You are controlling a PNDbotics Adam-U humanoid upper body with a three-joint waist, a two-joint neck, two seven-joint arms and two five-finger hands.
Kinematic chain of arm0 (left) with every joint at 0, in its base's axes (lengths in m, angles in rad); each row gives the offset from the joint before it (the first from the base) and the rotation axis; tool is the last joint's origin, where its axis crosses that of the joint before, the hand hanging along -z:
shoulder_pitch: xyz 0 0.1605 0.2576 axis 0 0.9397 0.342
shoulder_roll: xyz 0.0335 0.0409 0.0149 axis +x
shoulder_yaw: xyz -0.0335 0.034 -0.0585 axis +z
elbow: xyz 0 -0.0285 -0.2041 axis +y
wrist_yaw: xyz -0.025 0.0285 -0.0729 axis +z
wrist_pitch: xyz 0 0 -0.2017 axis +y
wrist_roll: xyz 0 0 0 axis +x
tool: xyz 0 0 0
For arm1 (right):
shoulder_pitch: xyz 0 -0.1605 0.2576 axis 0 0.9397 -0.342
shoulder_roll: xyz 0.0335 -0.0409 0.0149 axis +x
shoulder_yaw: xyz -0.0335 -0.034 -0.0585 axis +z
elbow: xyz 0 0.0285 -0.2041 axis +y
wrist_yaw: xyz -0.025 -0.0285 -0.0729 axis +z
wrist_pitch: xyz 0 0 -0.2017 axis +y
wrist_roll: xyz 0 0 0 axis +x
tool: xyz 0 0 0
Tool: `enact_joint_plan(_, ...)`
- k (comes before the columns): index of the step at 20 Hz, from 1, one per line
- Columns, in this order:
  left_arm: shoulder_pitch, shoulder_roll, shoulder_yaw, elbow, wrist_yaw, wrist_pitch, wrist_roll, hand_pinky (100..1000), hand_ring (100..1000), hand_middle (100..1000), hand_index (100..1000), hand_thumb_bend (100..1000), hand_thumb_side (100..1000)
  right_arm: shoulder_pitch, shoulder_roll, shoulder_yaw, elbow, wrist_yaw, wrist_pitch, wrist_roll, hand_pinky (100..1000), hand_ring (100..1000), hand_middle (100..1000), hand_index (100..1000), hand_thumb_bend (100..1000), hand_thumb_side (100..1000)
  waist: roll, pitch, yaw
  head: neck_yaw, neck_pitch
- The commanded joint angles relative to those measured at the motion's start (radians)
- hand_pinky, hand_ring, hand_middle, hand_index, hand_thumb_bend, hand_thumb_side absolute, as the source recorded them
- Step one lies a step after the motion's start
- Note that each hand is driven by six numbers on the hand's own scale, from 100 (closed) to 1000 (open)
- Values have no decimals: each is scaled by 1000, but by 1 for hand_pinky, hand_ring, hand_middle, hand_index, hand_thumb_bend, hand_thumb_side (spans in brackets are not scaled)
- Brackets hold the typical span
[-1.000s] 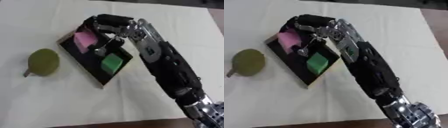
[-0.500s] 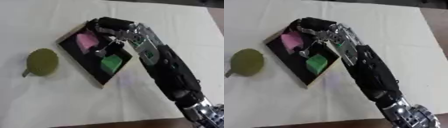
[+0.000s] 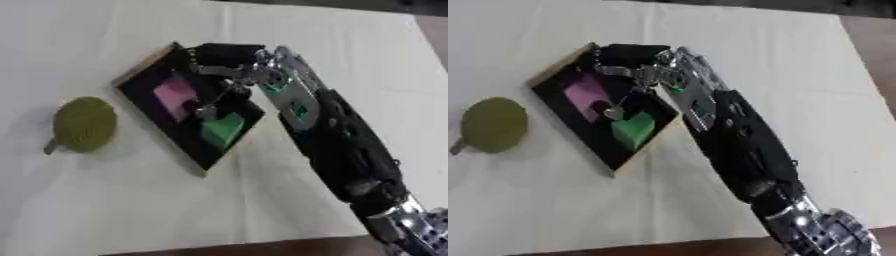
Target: Pick up objects on the table and place them in the box.
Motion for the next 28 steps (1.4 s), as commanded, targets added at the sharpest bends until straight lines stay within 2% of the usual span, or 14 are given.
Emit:
enact_joint_plan(1, -11, 7, 2, -17, 3, -1, -4, 664, 811, 796, 808, 100, 636, -19, -17, -15, -14, -18, -1, 6, 1000, 1000, 853, 1000, 100, 127, 7, -22, 2, 3, -3)
enact_joint_plan(6, -12, 7, 2, -17, 3, -1, -7, 664, 811, 796, 808, 100, 635, -22, -16, -23, -31, -28, 16, -5, 1000, 1000, 872, 1000, 100, 101, 7, -23, 4, 5, -4)
enact_joint_plan(12, -12, 6, 1, -17, 4, -1, -9, 663, 811, 795, 808, 100, 632, -21, -13, -25, -42, -1, 11, -19, 1000, 1000, 886, 1000, 100, 100, 8, -25, 3, 6, -9)
enact_joint_plan(16, -11, 6, 1, -17, 4, 0, -11, 664, 812, 796, 808, 100, 626, -21, -13, -33, -44, 14, 36, -46, 1000, 1000, 878, 1000, 100, 302, 10, -26, 1, 8, -7)
enact_joint_plan(18, -11, 5, 1, -17, 4, 0, -13, 664, 812, 796, 808, 100, 626, -23, -14, -33, -40, 12, 58, -58, 1000, 1000, 866, 1000, 100, 303, 10, -27, 2, 13, -2)
enact_joint_plan(28, -10, 3, 0, -17, 5, 5, -19, 663, 813, 795, 808, 100, 625, -77, -51, -48, 45, -146, 115, 38, 1000, 1000, 847, 1000, 100, 251, 5, -30, 4, 40, 22)
